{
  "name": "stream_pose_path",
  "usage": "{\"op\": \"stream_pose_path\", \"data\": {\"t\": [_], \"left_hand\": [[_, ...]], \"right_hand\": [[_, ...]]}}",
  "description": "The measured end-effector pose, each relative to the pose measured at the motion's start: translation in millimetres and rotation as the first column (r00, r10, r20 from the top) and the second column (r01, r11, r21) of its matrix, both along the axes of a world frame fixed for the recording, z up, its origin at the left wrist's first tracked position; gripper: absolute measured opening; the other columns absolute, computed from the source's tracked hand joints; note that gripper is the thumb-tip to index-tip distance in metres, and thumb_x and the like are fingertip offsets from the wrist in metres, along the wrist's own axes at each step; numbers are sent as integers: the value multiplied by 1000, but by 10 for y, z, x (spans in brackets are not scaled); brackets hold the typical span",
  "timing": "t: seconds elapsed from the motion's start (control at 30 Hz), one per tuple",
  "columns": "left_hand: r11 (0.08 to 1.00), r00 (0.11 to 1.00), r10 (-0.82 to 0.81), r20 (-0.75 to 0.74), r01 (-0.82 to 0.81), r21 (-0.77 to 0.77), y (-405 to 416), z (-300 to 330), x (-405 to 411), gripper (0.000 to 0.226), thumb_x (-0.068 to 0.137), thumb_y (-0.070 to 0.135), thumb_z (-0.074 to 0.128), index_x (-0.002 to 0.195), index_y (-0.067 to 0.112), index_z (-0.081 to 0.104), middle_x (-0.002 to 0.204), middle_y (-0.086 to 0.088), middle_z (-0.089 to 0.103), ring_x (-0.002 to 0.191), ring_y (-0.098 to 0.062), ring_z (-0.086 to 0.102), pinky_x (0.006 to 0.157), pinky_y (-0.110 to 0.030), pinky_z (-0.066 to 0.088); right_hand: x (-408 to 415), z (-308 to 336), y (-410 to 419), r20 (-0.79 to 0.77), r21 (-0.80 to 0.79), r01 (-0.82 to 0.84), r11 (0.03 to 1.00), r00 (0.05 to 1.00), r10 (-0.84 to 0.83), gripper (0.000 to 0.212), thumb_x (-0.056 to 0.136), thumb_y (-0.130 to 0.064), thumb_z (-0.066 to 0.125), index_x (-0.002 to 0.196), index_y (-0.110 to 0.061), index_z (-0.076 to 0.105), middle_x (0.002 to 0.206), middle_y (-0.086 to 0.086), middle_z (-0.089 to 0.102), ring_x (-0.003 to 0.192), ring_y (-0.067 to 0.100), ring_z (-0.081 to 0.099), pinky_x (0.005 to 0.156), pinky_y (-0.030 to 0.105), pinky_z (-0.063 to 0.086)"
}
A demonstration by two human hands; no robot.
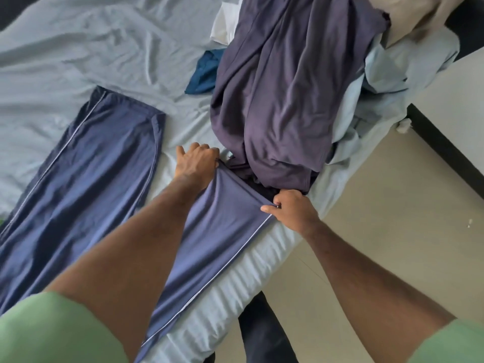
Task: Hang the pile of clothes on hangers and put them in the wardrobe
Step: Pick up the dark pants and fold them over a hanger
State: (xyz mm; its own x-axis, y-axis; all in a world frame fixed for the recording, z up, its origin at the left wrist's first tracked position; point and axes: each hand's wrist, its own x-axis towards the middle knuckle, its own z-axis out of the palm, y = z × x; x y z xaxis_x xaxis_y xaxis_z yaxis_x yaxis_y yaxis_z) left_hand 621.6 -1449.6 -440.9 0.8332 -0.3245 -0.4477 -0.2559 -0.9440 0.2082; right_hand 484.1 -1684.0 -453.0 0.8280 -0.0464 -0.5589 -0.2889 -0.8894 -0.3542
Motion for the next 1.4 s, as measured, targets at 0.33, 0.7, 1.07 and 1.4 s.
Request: {"op": "stream_pose_path", "data": {"t": [0.33, 0.7, 1.07, 1.4], "left_hand": [[879, 913, 394, -106, -408, -247, 281, 45, 5, 14, 94, 28, 65, 105, 20, 63, 103, -7, 71, 103, -36, 62, 88, -43, 45], [680, 688, 725, 32, -707, -192, 2215, 251, -188, 17, 89, 24, 68, 104, 17, 66, 115, -13, 65, 112, -38, 58, 89, -47, 47], [552, 552, 834, 24, -831, -72, 3568, 111, -706, 27, 87, 19, 71, 114, 17, 65, 113, -18, 65, 109, -40, 60, 87, -49, 51], [662, 658, 746, 107, -750, -6, 3894, -172, -664, 29, 86, 14, 70, 114, 11, 68, 112, -19, 67, 112, -41, 56, 92, -50, 43]], "right_hand": [[146, 229, 475, 283, 61, -26, 998, 959, 8, 47, 73, -14, 85, 68, -23, 39, 57, -3, 49, 56, 35, 59, 54, 37, 47], [1597, 393, 1946, 422, 168, -369, 914, 865, 272, 21, 87, -22, 73, 77, -12, 57, 79, 9, 61, 73, 34, 60, 67, 40, 49], [2797, 160, 3162, 291, 3, -638, 770, 737, 610, 21, 93, -16, 62, 114, -14, 64, 123, 9, 60, 111, 33, 60, 97, 45, 50], [3066, -50, 3704, 94, -304, -691, 656, 664, 742, 64, 92, 1, 49, 150, -22, 37, 153, 8, 36, 128, 39, 49, 106, 50, 44]]}}
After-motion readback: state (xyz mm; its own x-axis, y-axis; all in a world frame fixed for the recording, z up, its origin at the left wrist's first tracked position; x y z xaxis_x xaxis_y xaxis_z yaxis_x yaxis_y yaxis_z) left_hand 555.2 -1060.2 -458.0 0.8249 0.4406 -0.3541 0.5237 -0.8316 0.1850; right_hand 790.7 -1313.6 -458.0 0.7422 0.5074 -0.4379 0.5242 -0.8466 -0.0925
